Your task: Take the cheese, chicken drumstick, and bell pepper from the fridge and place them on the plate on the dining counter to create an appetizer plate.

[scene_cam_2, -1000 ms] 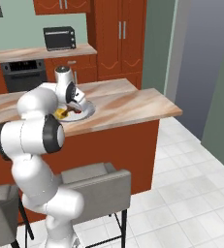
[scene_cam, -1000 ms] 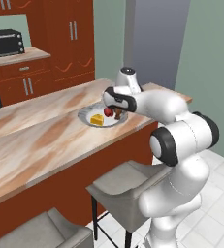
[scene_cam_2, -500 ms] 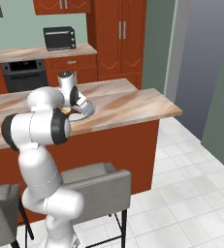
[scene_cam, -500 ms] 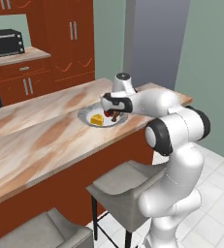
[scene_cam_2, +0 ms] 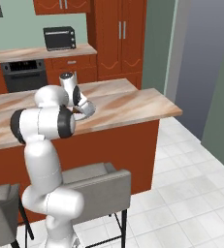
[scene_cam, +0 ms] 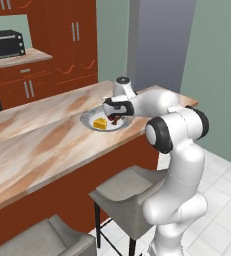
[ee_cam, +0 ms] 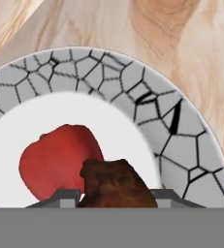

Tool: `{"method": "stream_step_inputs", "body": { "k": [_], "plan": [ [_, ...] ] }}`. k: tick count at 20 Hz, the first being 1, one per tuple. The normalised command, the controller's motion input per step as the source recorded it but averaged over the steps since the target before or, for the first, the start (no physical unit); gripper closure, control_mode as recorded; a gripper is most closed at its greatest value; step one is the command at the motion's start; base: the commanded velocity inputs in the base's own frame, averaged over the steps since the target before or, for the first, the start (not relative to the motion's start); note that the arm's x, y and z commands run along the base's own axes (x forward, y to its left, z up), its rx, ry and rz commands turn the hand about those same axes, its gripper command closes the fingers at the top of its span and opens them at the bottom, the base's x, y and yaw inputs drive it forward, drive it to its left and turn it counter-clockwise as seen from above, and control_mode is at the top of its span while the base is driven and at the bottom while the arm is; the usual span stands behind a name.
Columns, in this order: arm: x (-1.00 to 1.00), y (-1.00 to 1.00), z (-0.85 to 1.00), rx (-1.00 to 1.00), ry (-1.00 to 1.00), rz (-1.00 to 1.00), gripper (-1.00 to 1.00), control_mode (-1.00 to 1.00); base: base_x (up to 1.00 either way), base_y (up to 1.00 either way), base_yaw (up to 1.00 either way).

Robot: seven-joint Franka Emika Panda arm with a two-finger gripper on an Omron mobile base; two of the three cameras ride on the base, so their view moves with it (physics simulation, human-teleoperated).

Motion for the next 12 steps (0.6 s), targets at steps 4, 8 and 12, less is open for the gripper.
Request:
{"method": "stream_step_inputs", "body": {
  "k": [4, 8, 12],
  "plan": [
    [0.08, 0.0, -0.08, 0.0, 0.0, -0.04, -1.0, -1.0, 0.0, 0.0, 0.0],
    [0.0, -0.05, 0.0, 0.0, 0.0, -0.01, -1.0, -1.0, 0.0, 0.0, 0.0],
    [-0.08, -0.06, 0.04, 0.0, 0.0, 0.0, -1.0, -1.0, 0.0, 0.0, 0.0]
  ]
}}
